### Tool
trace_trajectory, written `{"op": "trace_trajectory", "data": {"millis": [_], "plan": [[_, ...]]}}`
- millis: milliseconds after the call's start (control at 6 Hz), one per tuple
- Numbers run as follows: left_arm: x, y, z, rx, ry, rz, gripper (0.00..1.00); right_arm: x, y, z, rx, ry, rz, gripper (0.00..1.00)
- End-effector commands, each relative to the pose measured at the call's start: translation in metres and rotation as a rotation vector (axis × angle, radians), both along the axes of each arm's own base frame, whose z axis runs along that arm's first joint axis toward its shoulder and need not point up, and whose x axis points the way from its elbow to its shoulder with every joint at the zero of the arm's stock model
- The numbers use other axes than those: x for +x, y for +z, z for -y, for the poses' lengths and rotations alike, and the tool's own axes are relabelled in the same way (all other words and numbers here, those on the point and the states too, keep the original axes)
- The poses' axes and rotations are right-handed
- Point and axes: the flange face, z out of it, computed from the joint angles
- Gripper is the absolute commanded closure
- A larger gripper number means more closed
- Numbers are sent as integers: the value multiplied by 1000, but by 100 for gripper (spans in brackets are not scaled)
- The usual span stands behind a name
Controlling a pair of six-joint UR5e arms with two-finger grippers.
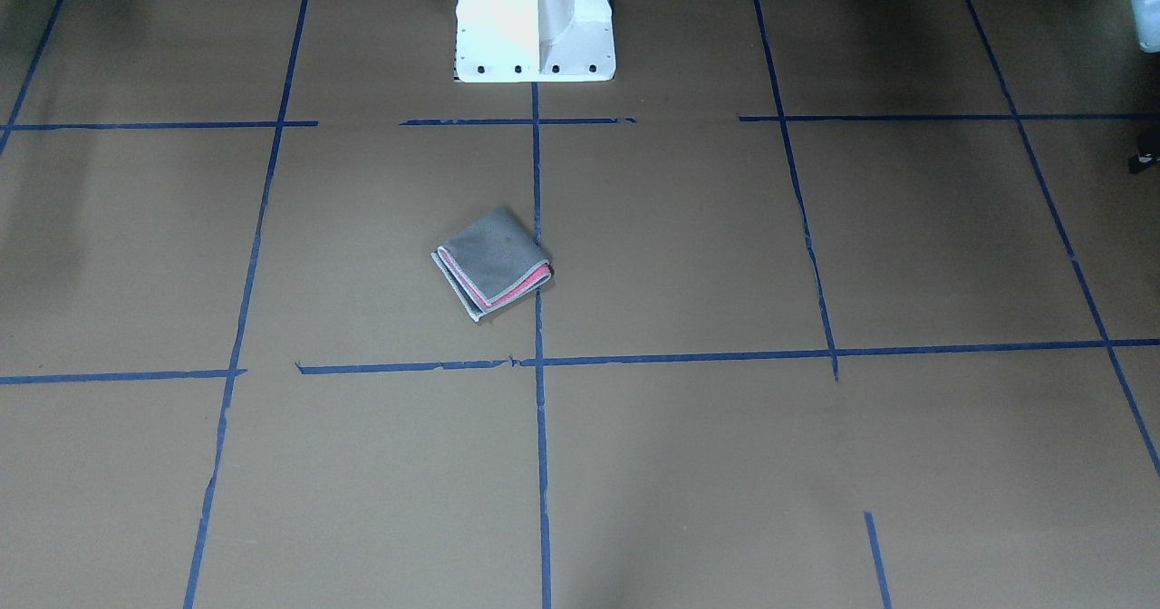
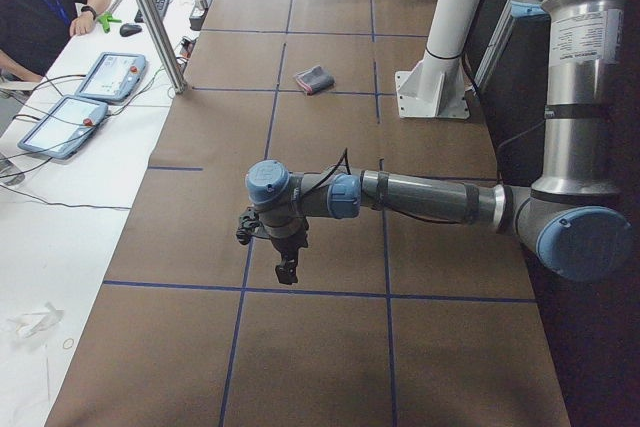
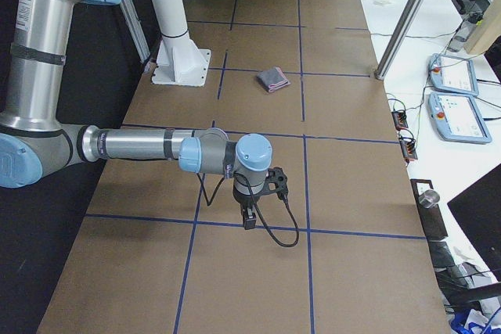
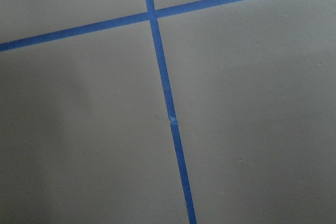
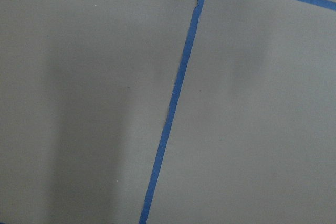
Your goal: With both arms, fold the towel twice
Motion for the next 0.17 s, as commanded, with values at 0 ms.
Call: {"op": "trace_trajectory", "data": {"millis": [0], "plan": [[0,1,-1,-4,0,1,0,-1,-1,1,2,-1,6,0]]}}
